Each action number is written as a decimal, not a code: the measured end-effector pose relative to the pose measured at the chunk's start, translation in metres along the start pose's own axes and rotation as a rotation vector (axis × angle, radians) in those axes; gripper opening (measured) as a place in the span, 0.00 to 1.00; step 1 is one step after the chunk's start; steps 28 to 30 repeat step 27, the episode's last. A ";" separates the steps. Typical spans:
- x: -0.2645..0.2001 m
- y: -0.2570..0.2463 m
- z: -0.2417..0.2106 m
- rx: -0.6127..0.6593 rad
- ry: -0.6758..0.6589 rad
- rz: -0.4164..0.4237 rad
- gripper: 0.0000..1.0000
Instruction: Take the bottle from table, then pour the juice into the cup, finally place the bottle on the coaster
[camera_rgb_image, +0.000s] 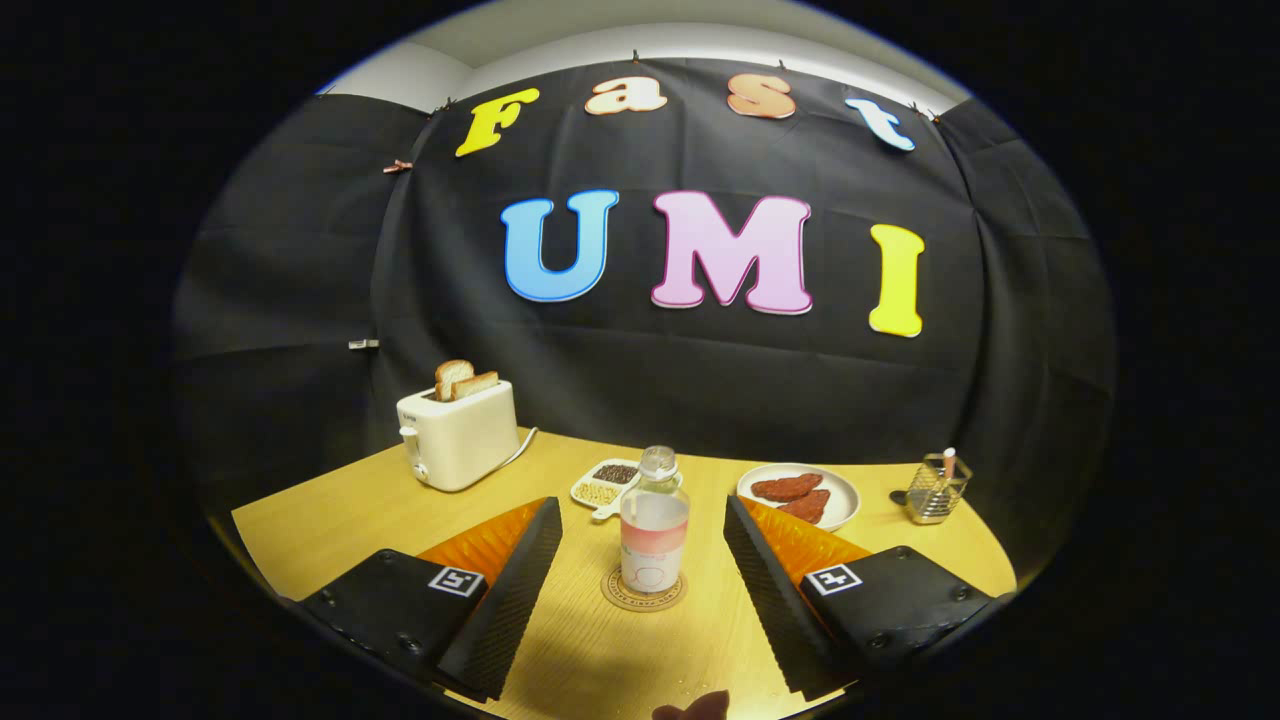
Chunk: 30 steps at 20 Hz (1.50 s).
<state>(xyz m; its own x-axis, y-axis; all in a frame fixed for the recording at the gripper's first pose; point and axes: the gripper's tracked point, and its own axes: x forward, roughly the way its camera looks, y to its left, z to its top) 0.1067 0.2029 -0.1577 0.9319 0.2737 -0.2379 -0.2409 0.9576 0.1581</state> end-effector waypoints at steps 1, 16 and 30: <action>-0.009 -0.005 0.010 -0.006 -0.008 -0.017 1.00; -0.127 -0.046 0.114 -0.091 -0.112 -0.145 0.98; -0.143 -0.049 0.120 -0.133 -0.118 -0.146 0.98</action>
